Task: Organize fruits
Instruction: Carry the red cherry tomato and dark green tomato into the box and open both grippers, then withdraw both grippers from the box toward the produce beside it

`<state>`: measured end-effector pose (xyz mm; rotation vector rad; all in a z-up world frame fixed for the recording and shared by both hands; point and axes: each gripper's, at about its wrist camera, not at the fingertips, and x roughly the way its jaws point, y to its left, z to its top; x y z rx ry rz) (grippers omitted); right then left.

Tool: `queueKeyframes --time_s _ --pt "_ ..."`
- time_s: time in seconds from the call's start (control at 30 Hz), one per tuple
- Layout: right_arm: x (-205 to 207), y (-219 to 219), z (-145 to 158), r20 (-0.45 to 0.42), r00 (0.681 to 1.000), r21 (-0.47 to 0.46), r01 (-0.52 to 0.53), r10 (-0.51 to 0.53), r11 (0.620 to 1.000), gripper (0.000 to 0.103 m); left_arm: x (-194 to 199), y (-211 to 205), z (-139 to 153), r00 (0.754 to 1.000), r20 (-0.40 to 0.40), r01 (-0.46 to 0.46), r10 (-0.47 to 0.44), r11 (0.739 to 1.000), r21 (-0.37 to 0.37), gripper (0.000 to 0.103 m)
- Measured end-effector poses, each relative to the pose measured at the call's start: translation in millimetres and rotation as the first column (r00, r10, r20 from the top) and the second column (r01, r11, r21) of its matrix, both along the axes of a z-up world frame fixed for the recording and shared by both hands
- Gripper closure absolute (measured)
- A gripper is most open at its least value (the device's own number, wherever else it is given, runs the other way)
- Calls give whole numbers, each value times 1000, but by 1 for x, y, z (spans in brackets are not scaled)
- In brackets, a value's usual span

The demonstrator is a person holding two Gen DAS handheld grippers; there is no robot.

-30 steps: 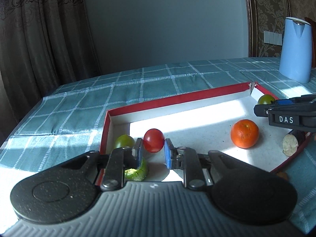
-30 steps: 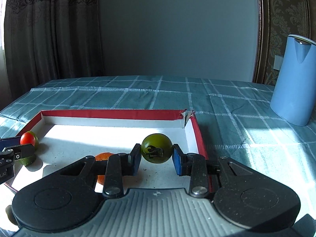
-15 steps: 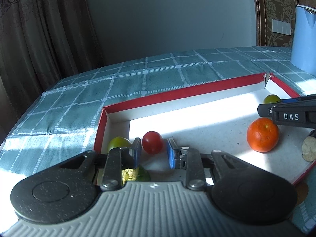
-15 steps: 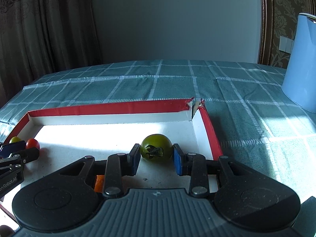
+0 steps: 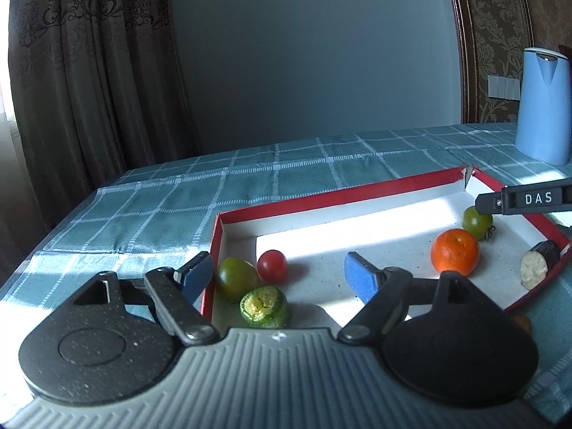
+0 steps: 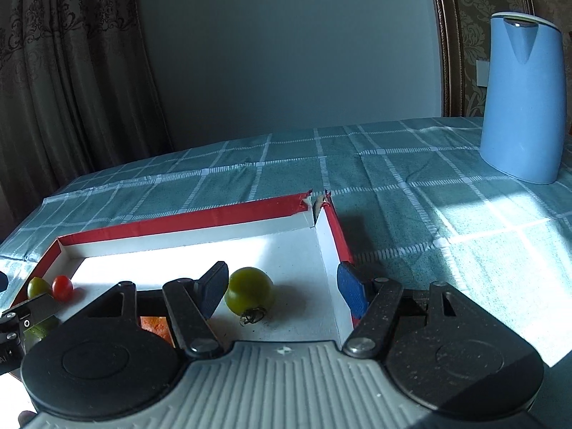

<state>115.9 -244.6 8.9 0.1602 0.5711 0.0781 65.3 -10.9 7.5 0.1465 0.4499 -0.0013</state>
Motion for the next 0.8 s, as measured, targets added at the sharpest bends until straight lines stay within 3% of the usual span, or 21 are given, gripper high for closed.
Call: queueKeyframes --time_s 0.13,0.33,0.43,0.67,0.8 --pt "-16 -11 7 31 999 66 8 -10 998 36 -25 6 1 1000 27 10 -10 1000 -13 12" --pt "-38 -13 11 72 997 59 8 -12 998 36 -59 9 -3 998 18 66 -65 997 -38 13" --pt "-47 -15 11 73 997 86 -3 -4 996 36 -74 6 -7 994 18 107 -106 994 -16 12" --pt "-73 -17 9 82 997 110 -19 10 994 36 -73 6 -13 990 -43 130 -131 991 -25 12" --pt "-87 -19 8 93 995 122 -33 22 992 34 -73 1 -17 990 -60 130 -129 992 6 12"
